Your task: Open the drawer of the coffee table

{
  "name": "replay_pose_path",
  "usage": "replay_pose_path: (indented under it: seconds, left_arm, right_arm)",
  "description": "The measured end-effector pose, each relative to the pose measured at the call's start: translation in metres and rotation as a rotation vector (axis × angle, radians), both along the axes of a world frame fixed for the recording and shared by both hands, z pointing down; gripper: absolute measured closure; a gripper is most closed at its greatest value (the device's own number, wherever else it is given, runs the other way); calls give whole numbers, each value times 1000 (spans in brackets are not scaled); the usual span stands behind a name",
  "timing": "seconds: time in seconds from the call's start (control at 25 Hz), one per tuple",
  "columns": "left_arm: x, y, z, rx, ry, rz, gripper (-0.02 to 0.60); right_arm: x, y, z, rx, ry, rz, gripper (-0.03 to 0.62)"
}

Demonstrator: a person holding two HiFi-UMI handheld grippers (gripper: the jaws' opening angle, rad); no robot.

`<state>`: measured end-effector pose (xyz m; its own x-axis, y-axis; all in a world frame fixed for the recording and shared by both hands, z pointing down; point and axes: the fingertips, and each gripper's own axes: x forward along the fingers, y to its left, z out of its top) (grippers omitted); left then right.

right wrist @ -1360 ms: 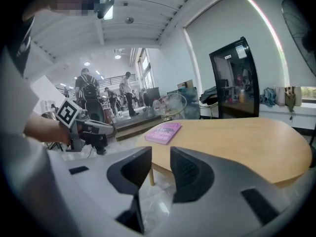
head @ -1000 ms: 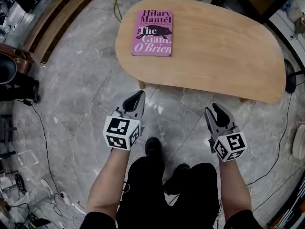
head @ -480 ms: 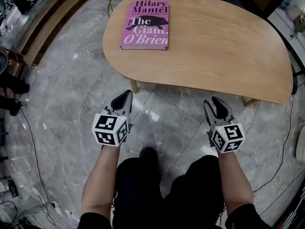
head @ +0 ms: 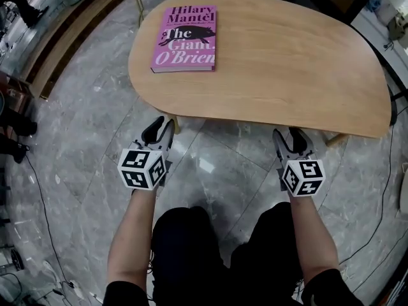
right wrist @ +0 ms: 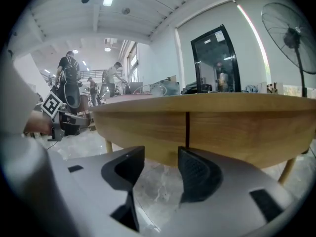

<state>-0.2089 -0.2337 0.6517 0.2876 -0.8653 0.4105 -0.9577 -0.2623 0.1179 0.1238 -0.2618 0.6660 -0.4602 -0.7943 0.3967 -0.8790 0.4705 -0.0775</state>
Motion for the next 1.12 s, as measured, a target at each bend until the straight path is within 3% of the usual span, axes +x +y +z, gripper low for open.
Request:
replay_pose_path:
  seconds: [0.2,0.44,0.56,0.8,0.96,1.12]
  left_arm:
    - [-8,-8,4,22,-25,-12,425]
    - [-16,-20,11,31,-71,-21,258]
    - [-18,-27,11,41,-82,12,229]
    - [-17,-38,18,44,-117,107,244]
    - [-16,-35,22,30,-101,118,295]
    - [-16,-35,22,30,-82,102,299]
  right_arm:
    - [9,-3,0,2,-1,13,331]
    - [9,-6,-3,11,7,-6,322]
    - [7,-7,-2,10,-8,5,324]
    - [2,-8,1,5,-9,-3,322]
    - [-1,-10,6,-8,-1,9,328]
    - [-1,-11,8,-7,5,33,345]
